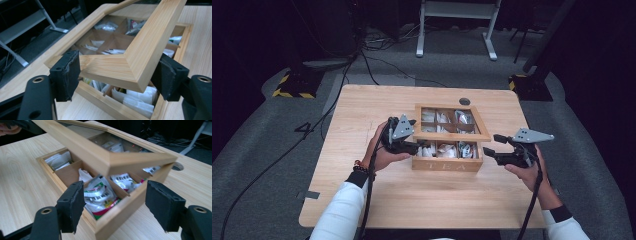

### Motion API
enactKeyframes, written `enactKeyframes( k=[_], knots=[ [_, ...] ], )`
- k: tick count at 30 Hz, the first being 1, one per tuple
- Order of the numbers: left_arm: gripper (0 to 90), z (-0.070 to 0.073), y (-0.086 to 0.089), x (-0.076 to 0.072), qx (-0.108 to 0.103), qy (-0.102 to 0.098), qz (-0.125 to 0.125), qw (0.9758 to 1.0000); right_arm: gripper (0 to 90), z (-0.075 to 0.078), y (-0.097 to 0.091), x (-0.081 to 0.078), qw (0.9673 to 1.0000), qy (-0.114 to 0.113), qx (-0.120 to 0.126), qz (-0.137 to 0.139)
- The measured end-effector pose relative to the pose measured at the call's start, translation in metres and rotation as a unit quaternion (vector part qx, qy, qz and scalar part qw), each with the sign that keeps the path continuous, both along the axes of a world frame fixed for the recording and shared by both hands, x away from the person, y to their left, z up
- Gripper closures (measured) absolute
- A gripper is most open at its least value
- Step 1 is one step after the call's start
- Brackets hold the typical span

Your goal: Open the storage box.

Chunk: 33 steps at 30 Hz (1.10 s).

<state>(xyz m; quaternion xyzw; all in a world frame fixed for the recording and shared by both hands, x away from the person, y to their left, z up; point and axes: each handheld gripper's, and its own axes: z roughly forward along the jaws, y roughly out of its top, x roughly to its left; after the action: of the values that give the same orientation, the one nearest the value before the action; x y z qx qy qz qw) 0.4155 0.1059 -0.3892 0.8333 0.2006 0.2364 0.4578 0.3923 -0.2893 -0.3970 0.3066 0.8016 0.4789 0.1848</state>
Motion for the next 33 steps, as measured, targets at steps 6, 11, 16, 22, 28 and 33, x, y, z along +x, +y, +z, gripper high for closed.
enactKeyframes(
  k=[6,11,16,22,28,33],
  knots=[
    [37.7,0.010,0.000,0.001,-0.006,-0.014,-0.004,0.9999,31.9,-0.004,-0.021,-0.006,0.9998,0.001,-0.005,-0.018],
    [40.4,0.014,-0.001,0.003,-0.009,-0.014,-0.006,0.9998,31.8,-0.014,-0.034,-0.011,0.9994,0.008,-0.018,-0.029],
    [42.8,0.019,-0.002,0.004,-0.011,-0.021,-0.006,0.9997,31.2,-0.025,-0.046,-0.012,0.9982,0.021,-0.030,-0.047],
    [44.8,0.026,-0.003,0.007,-0.014,-0.027,-0.006,0.9995,31.0,-0.041,-0.059,-0.012,0.9964,0.044,-0.037,-0.063],
    [44.8,0.030,-0.002,0.011,-0.028,-0.026,-0.007,0.9993,30.5,-0.059,-0.062,-0.015,0.9944,0.059,-0.066,-0.059],
    [44.9,0.034,-0.001,0.015,-0.038,-0.024,-0.006,0.9990,30.0,-0.069,-0.063,-0.016,0.9947,0.065,-0.064,-0.047]
  ],
)
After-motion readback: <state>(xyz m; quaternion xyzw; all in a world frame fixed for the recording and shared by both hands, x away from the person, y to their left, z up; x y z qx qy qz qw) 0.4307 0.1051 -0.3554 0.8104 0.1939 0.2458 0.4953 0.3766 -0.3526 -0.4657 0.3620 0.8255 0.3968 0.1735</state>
